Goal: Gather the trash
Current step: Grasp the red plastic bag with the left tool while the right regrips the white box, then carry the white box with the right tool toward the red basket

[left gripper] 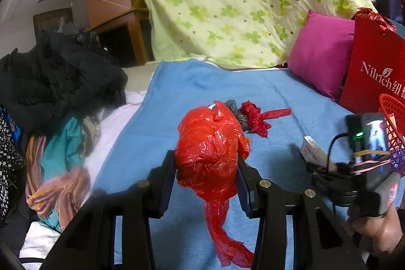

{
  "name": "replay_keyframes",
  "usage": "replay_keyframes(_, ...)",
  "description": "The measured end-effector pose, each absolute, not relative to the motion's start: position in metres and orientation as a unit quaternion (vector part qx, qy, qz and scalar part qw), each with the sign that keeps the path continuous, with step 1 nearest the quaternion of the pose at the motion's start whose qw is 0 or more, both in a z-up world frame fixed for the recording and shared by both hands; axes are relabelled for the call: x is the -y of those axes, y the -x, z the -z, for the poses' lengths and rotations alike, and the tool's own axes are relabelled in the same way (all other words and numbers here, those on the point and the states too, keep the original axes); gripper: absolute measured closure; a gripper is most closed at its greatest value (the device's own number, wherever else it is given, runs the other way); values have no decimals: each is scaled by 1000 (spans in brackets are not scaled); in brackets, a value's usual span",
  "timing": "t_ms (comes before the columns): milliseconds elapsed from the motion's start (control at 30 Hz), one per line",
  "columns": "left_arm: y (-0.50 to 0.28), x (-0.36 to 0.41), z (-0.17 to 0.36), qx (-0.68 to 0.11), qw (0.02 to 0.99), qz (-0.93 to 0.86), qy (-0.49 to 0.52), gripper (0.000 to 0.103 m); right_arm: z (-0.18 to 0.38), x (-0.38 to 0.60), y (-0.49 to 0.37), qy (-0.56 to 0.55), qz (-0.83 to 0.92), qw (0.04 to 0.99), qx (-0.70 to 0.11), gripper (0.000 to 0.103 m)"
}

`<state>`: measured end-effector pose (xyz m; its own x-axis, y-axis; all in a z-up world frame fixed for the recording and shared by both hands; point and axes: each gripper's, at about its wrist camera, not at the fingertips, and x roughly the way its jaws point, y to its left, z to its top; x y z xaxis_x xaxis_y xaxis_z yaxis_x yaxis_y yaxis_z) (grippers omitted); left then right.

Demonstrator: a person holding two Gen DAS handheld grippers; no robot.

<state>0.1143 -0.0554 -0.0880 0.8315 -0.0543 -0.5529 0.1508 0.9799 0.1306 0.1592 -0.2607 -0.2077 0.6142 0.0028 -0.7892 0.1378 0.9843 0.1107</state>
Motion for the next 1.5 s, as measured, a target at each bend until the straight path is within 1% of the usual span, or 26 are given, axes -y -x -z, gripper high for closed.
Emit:
replay_keyframes(233, -112, 67, 81, -281, 954, 53, -92, 57, 153, 271, -117, -102, -19, 940, -324, 76)
replay_keyframes(467, -112, 75, 75, -284, 953, 55, -88, 58, 128, 279, -93, -119, -52, 954, -270, 76)
replay_keyframes(633, -107, 84, 68, -277, 954, 66, -95, 57, 119, 285, -81, -142, -62, 959, -238, 76)
replay_keyframes(867, -102, 99, 57, -266, 956, 73, -102, 57, 103, 296, -61, -142, -63, 968, -196, 76)
replay_keyframes(1500, -85, 151, 30, -233, 958, 105, -130, 58, 81, 345, -17, -157, -28, 979, -125, 76)
